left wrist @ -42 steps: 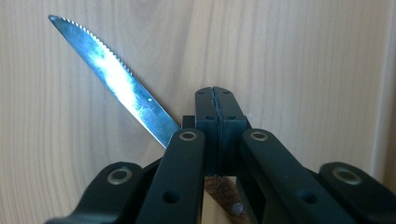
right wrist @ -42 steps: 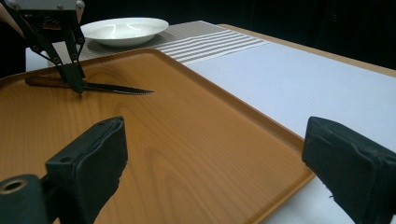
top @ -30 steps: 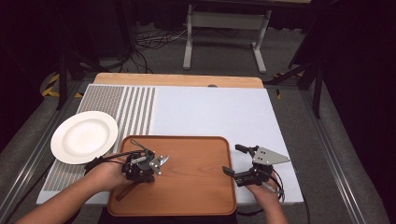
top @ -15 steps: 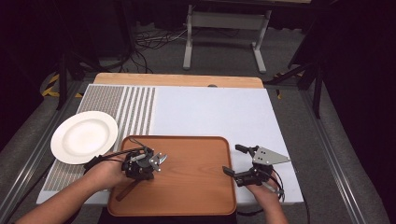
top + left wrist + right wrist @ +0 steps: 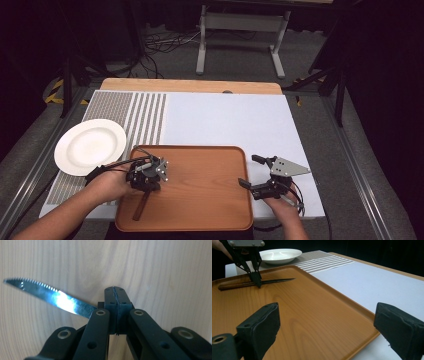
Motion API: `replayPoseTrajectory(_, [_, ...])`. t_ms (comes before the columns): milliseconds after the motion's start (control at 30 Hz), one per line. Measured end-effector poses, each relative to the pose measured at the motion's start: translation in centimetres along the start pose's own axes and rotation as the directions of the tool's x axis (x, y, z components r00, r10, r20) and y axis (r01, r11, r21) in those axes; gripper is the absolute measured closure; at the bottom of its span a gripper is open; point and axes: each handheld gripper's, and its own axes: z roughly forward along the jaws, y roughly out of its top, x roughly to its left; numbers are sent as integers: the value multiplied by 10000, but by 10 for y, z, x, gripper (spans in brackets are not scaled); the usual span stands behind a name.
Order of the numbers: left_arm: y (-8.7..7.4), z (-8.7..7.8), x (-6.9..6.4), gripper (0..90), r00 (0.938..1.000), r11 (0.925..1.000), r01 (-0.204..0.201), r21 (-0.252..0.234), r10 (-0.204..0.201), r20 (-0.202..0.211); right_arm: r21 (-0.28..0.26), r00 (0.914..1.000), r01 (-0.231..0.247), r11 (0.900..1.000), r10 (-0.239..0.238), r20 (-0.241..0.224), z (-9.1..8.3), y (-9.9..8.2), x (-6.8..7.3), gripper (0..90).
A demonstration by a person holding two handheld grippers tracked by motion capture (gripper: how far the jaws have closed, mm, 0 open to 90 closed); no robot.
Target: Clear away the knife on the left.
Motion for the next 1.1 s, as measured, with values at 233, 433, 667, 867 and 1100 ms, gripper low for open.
replayPoseTrajectory(233, [-6, -1, 0, 900, 9997, 9997, 226, 60, -226, -32, 13, 10000, -12, 10000, 12, -7, 0, 0, 0, 77])
replayPoseTrajectory(433, [-8, -1, 0, 900, 9998, 9997, 222, 36, -222, -13, 22, 10000, -17, 10000, 17, 1, 1, 0, 0, 77])
replayPoseTrajectory(667, [-9, -3, -4, 900, 9997, 9999, 142, 81, -143, 188, 46, 10000, -23, 10000, 23, 12, 1, 0, 0, 77])
replayPoseTrajectory(867, [-9, -5, -9, 900, 9995, 9997, 42, 257, -50, 310, 43, 10000, -11, 10000, 11, 21, 1, 0, 0, 77])
replayPoseTrajectory(1100, [-12, -4, -14, 900, 9993, 9996, 6, 277, -17, 372, 54, 10000, 17, 10000, -17, 6, 1, 0, 0, 77])
